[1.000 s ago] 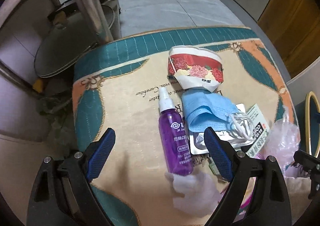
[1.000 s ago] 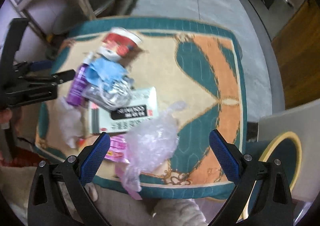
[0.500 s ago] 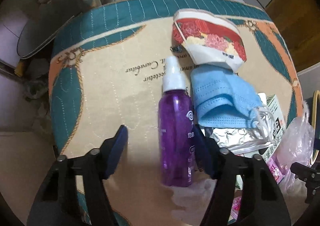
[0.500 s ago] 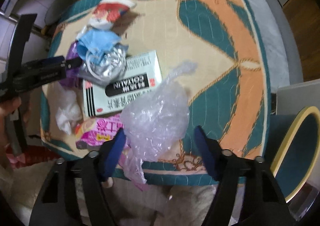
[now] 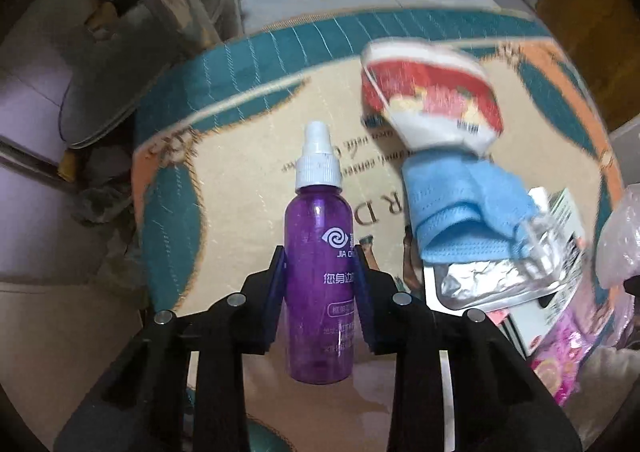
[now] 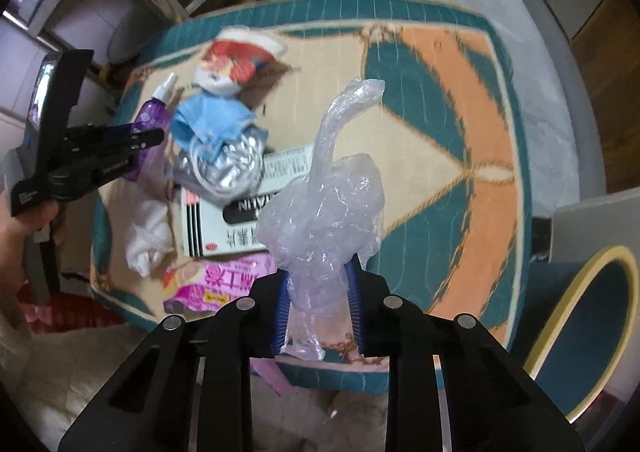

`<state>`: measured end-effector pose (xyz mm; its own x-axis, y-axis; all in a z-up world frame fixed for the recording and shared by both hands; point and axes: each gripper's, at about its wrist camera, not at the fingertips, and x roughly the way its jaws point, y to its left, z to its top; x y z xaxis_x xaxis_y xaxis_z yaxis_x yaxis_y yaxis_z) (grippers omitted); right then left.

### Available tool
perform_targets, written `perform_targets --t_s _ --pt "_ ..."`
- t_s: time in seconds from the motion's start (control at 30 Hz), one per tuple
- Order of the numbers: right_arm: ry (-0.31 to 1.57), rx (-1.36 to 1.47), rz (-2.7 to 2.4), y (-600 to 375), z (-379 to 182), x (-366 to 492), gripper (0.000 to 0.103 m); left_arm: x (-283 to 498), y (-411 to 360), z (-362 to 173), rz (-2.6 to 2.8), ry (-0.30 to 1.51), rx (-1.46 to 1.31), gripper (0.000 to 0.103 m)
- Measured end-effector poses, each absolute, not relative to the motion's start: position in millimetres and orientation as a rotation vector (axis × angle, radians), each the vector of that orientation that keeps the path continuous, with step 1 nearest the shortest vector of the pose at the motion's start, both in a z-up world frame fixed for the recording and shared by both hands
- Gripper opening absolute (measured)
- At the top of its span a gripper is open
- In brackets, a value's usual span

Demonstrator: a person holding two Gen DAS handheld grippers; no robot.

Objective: Collect trash
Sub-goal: 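Carry the clear bag and purple bottle to the bin and release both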

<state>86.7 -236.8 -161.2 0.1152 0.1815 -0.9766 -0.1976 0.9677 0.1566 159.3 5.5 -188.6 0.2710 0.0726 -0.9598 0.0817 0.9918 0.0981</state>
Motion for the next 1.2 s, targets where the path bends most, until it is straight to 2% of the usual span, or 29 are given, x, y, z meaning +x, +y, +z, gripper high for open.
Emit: perform_targets --t_s 0.37,0.67,0.83,1.0,1.2 --pt "1.318 -0.020 0.249 -248 -137 90 0.026 131 12 -118 0.030 1.142 -0.002 0.032" --pt "1.205 0.021 0.239 -264 -102 85 0.026 95 -56 -75 -0.077 1.047 0.110 0.032" --pt "1.092 0.008 0.195 -282 -69 74 0.026 70 -93 -61 -0.138 0.995 0.209 0.032" --pt "0.966 0.129 0.177 -317 -25 53 0.026 61 -114 -50 -0.190 0.980 0.222 0.032" --pt "0.846 0.103 0.128 -374 19 17 0.026 61 -152 -32 -0.277 0.961 0.216 0.032"
